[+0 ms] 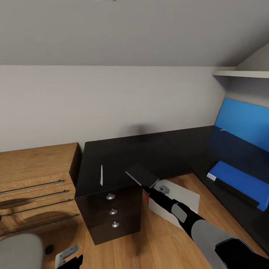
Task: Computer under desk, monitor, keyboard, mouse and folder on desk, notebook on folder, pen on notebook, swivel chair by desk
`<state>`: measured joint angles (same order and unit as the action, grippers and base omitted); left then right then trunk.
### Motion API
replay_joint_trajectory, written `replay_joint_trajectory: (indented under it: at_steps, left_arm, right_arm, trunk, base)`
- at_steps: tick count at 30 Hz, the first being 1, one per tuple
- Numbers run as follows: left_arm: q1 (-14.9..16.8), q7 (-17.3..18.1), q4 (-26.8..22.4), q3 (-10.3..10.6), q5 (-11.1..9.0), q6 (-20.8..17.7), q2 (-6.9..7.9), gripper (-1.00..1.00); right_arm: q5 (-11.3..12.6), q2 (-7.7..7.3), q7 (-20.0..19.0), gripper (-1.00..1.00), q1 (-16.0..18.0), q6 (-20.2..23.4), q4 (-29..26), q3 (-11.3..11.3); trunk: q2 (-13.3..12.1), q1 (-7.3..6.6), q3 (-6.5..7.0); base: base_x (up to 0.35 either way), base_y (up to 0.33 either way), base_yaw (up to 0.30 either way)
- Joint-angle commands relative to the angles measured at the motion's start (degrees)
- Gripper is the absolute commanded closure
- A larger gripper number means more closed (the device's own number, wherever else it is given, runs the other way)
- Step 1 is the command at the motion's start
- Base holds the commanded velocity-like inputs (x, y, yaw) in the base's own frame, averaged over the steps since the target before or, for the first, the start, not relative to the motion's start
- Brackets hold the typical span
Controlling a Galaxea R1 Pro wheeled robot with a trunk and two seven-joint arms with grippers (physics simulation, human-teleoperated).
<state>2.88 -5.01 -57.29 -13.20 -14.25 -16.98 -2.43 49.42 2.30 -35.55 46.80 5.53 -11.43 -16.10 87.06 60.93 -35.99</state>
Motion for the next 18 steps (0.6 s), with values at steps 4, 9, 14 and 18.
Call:
replay_joint_trajectory:
  at_steps: [4, 9, 14, 18]
  left_arm:
    - [0.02, -0.26, -0.11, -0.07, -0.6, -0.31, -0.04, -1.0]
    - [0.02, -0.2, -0.11, -0.07, -0.63, -0.26, -0.04, -1.0]
    - [0.02, -0.28, -0.11, -0.07, -0.62, -0.3, -0.04, -1.0]
    - [0.02, -0.33, -0.11, -0.07, -0.61, -0.32, -0.04, -1.0]
  right_arm:
    - [0.65, -0.02, -0.13, -1.0, 0.04, 0.42, 0.03, -0.16]
    - [0.67, -0.02, -0.13, -1.0, 0.04, 0.41, 0.03, -0.15]
    - [0.68, -0.02, -0.13, -1.0, 0.04, 0.43, 0.01, -0.11]
    - [0.68, -0.02, -0.11, -1.0, 0.04, 0.44, 0.01, -0.08]
  trunk:
    - [0.03, 0.0, -0.05]
    - [0.03, 0.0, -0.05]
    - [0.03, 0.0, -0.05]
    - [0.03, 0.0, -0.05]
  base:
    - [0.011, 0.005, 0.0]
    - [0.064, 0.011, 0.0]
    - [0.051, 0.009, 0.0]
    - [0.013, 0.002, 0.0]
